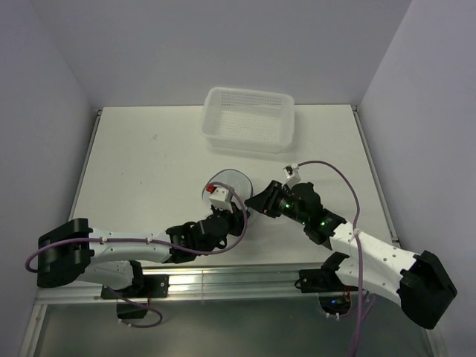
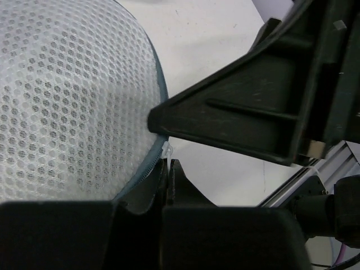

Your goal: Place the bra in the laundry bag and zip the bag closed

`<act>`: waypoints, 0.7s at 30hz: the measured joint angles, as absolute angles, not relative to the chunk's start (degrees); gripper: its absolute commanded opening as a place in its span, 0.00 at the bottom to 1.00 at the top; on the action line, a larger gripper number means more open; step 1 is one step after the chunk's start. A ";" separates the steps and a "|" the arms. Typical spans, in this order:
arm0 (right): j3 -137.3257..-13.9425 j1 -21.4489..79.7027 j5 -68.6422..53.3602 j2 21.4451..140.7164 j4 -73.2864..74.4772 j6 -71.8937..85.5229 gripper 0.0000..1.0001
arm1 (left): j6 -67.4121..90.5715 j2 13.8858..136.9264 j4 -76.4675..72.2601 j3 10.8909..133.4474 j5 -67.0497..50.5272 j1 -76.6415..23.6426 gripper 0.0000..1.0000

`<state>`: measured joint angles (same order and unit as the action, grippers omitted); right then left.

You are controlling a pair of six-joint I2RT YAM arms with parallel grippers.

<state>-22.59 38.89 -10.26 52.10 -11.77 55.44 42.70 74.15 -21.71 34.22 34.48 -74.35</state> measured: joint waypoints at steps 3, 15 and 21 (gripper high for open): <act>-23.35 39.22 -10.24 54.85 -12.97 55.96 0.00 | 42.61 74.15 -21.58 34.22 34.30 -74.39 0.00; -27.90 27.24 -13.89 58.76 -11.42 51.05 0.00 | 41.82 64.55 -17.56 28.29 36.42 -72.99 0.00; -31.07 22.79 -22.33 61.45 -9.67 48.77 0.00 | 43.88 56.69 -13.50 25.04 37.39 -71.02 0.00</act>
<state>-31.07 22.79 -22.33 61.45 -9.67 48.77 43.88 56.69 -13.50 25.04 37.39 -71.02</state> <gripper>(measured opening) 0.024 0.023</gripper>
